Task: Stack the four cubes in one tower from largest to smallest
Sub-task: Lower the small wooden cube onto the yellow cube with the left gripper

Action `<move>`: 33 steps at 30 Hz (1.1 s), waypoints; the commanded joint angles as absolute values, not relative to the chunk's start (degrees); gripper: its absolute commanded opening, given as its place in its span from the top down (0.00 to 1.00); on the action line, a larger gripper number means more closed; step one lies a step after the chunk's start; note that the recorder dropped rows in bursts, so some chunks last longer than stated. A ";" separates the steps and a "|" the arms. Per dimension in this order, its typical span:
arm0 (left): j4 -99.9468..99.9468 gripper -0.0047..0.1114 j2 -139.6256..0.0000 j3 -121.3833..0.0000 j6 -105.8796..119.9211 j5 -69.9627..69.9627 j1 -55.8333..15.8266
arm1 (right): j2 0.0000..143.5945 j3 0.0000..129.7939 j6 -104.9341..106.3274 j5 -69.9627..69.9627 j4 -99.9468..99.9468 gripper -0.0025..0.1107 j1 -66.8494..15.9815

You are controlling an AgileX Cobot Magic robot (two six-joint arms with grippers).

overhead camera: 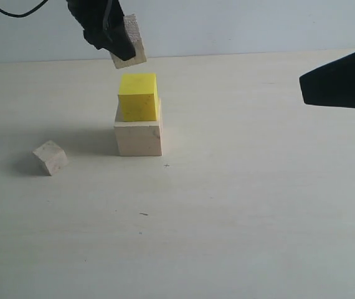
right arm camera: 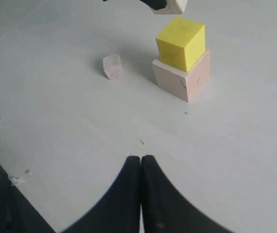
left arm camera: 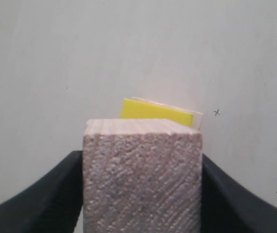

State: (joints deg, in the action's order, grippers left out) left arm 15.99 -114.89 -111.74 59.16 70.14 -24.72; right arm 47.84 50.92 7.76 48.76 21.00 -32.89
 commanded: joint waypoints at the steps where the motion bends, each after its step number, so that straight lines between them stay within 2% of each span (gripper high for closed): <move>1: 17.18 0.96 -116.74 -112.14 59.67 69.96 -24.72 | 47.35 50.68 7.42 48.38 22.33 0.98 -32.66; 9: 16.54 0.96 -118.39 -112.14 62.79 69.96 -26.80 | 47.35 50.68 7.54 48.38 22.33 0.98 -32.66; 33: 14.30 0.96 -119.32 -112.14 65.76 69.96 -26.79 | 47.35 50.68 7.54 48.71 22.33 0.98 -32.66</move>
